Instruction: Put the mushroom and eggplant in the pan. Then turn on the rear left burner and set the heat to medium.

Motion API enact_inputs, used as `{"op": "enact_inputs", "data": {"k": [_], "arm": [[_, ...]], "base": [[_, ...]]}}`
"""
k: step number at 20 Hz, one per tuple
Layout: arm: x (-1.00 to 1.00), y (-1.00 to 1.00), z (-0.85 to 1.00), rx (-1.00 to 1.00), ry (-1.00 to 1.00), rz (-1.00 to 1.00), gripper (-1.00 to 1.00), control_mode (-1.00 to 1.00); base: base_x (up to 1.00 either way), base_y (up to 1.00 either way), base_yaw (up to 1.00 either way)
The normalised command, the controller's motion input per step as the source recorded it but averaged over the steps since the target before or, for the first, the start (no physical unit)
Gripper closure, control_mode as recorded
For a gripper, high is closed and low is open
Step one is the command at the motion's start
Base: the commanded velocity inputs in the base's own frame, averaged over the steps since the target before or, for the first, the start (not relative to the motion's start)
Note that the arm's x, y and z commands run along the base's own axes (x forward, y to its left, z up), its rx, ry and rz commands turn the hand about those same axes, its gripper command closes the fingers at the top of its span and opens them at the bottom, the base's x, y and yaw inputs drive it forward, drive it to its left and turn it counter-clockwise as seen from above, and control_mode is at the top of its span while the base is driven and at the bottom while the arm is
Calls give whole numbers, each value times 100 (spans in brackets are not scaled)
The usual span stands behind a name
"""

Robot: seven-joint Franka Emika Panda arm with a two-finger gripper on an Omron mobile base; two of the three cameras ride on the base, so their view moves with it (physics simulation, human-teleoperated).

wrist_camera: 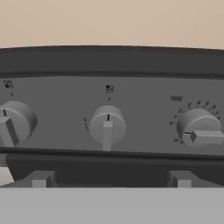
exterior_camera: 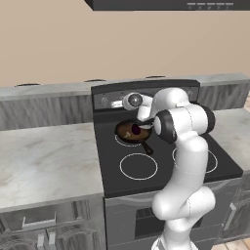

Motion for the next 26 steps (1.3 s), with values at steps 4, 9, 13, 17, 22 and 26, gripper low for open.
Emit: {"op": "enact_inputs", "data": {"k": [4, 9, 13, 17, 22, 26], "arm": [[0, 5, 5, -2, -1, 0, -100, -100], [7, 11, 6, -5, -2, 1, -100, -100], [22, 5, 0, -1, 0, 0, -100, -100], [14, 0, 5, 1, -2, 0, -100, -100], [1, 0, 12, 5, -10, 0, -100, -100], [1, 0, 9, 5, -7, 0, -100, -100]], "base": [[0, 0, 0], [0, 0, 0], [0, 0, 0], [0, 0, 0], [0, 0, 0], [0, 0, 0]]}}
